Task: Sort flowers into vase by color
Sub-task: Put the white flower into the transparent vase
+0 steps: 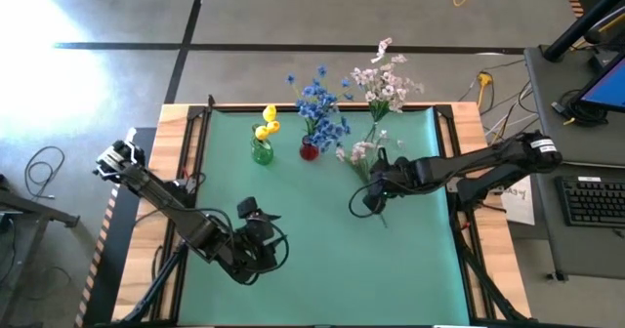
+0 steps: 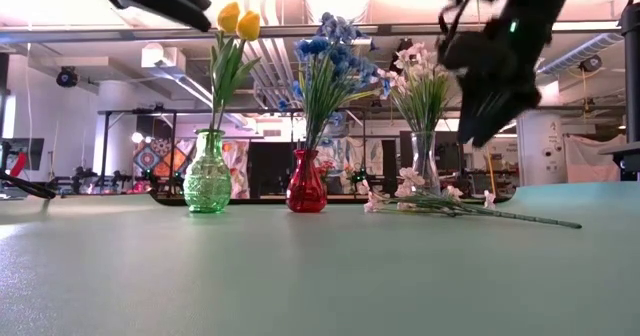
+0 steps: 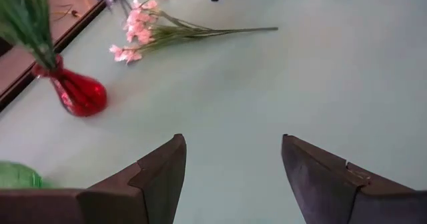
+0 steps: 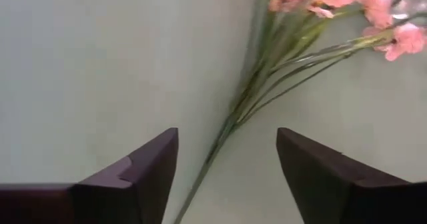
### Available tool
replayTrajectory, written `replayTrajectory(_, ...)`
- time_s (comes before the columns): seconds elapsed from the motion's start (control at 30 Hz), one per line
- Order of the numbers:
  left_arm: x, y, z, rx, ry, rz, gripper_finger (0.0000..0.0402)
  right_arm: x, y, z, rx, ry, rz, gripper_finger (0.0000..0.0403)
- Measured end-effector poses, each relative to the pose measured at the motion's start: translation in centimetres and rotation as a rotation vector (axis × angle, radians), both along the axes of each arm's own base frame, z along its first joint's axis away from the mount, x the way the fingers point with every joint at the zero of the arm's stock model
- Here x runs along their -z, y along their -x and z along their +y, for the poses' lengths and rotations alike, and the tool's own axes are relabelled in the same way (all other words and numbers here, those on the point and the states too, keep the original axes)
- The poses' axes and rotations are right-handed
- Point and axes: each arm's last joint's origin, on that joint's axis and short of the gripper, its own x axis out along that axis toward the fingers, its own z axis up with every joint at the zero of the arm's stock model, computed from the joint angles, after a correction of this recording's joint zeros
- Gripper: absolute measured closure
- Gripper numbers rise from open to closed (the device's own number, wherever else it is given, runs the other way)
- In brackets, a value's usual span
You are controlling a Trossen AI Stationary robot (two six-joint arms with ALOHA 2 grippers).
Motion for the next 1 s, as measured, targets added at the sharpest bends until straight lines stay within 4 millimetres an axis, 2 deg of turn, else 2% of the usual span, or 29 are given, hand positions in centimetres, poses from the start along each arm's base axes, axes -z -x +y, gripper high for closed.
replayTrajectory(0.23,0.6,0.2,0.3,-0.066,-0.003,-0.040,0.0171,4.5,0.0,-2.1,0.108,-0.003,-0.133,0.0120)
replayTrajectory(0.5,0.5,0.1,0.4,-0.097,-0.028,-0.071,0.0171,8.0,-0.4,-2.7,0.123,0.007,-0.062,0.0140)
replayTrajectory(0.73,0.5,0.1,0.4,-0.100,-0.031,-0.074,0.0171,9.3,-1.0,-2.0,0.088,-0.015,-0.007,0.0204)
replayTrajectory(1.0,0.5,0.1,0.5,-0.103,-0.042,-0.077,0.0171,8.4,0.4,0.4,-0.001,-0.088,0.061,0.0302)
